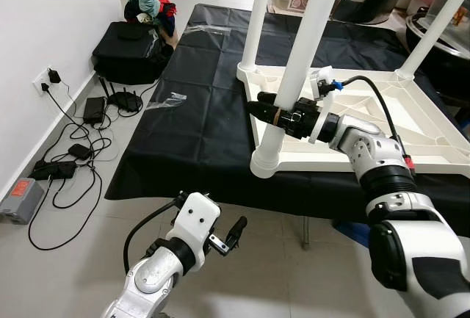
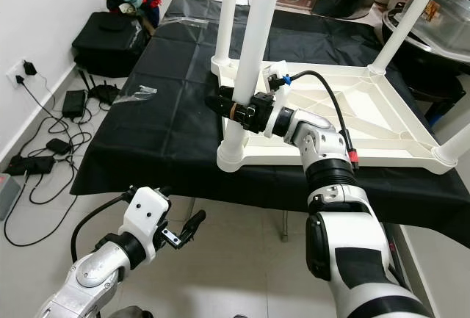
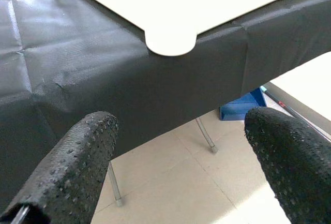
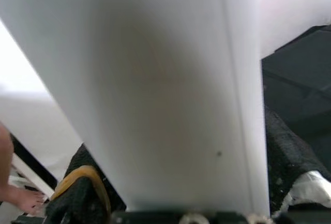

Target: Building children table

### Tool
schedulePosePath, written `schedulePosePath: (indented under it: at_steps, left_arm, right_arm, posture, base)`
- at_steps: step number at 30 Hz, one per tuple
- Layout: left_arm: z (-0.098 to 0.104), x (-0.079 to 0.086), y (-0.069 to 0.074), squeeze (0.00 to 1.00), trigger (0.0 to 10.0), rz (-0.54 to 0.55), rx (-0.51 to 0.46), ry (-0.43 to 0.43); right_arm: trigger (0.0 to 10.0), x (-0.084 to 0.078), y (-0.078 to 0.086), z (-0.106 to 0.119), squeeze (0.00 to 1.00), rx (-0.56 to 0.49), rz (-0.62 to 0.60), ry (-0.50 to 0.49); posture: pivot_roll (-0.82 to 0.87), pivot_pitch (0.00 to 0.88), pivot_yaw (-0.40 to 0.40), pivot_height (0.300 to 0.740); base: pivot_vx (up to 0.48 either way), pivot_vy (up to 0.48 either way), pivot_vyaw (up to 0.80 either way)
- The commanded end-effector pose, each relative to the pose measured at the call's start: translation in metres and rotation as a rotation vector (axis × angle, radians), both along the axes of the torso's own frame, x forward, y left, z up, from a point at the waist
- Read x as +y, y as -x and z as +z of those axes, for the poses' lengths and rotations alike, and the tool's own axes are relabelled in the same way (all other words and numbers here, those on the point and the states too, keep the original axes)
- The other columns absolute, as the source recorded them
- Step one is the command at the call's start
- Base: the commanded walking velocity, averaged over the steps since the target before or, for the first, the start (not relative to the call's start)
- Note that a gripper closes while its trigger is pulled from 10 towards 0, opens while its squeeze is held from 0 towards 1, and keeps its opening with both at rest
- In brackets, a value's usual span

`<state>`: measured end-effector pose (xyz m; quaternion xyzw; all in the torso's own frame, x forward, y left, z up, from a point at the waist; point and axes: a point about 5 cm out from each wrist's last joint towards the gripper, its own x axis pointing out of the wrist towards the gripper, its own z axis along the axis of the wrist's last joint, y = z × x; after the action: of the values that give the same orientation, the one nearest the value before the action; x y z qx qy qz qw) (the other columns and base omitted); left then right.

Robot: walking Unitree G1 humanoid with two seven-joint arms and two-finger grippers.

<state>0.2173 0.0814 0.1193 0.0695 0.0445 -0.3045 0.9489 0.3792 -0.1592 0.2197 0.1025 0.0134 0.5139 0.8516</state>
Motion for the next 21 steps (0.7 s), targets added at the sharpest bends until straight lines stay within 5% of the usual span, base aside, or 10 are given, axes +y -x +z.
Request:
schedulePosePath:
  at_steps: [1,8,21]
  left_arm:
    - [-0.001,0.000,0.002,0.00,10.0,0.001,0.011,-0.003]
    - [-0.001,0.000,0.001,0.00,10.0,-0.001,0.011,-0.003]
    - [-0.001,0.000,0.000,0.00,10.0,-0.003,0.009,-0.004]
  right_arm:
    - [10.0,0.008,0.002,0.009,0.00,-0.031,0.084,-0.022]
    - [10.0,0.019,0.017,0.014,0.00,-0.046,0.323,-0.047]
    - [10.0,0.037,0.027,0.020,0.00,-0.073,0.483,-0.052]
  posture:
    - [0.18,0.101,-0.115,0.740]
    - [0.18,0.101,-0.112,0.740]
    - [0.17,0.098,-0.109,0.740]
  base:
    - [0.000,0.000,0.00]
    - [0.000,0.000,0.00]
    - [0.000,0.000,0.00]
